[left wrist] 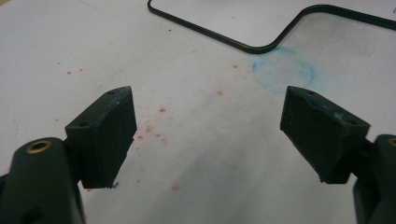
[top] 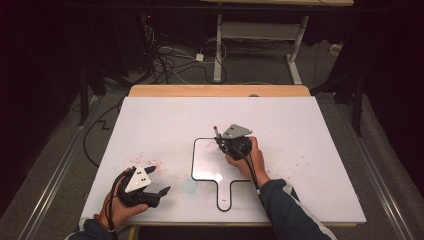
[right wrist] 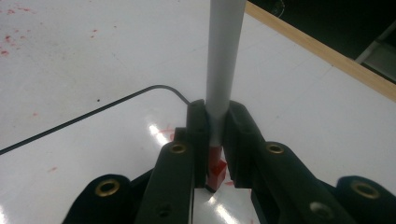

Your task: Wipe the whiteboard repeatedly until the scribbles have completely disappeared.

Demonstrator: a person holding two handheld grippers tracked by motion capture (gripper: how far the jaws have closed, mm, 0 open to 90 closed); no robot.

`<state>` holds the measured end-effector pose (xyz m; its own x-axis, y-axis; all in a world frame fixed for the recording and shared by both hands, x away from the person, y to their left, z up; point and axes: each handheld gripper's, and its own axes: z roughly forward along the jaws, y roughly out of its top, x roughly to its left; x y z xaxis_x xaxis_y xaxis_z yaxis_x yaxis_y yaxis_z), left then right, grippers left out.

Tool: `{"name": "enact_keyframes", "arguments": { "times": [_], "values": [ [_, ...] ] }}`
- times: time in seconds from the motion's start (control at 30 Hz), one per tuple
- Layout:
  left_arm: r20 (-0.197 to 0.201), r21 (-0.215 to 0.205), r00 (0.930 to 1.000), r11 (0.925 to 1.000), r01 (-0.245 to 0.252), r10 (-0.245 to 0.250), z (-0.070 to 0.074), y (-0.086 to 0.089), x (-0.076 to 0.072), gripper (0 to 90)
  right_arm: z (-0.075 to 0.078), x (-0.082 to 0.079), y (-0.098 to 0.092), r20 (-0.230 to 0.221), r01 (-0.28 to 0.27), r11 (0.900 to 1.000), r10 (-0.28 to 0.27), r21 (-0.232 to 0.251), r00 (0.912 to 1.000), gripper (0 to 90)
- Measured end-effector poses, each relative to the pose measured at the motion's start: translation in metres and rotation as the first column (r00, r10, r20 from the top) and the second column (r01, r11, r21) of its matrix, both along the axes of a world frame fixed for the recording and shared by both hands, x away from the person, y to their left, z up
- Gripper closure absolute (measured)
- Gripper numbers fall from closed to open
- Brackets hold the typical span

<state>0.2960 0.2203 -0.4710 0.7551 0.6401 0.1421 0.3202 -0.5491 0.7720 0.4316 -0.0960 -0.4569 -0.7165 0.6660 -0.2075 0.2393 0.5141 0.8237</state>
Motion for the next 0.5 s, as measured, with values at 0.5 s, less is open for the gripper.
{"name": "enact_keyframes", "arguments": {
  "times": [0.5],
  "values": [
    [-0.003, 0.002, 1.0000, 1.0000, 0.007, -0.007, -0.001, 0.002, 0.000, 17.4, 0.001, 0.010, -0.005, -0.024, 0.020, 1.000, -0.020, 0.012, 0.9995, 82.2]
  ]
}}
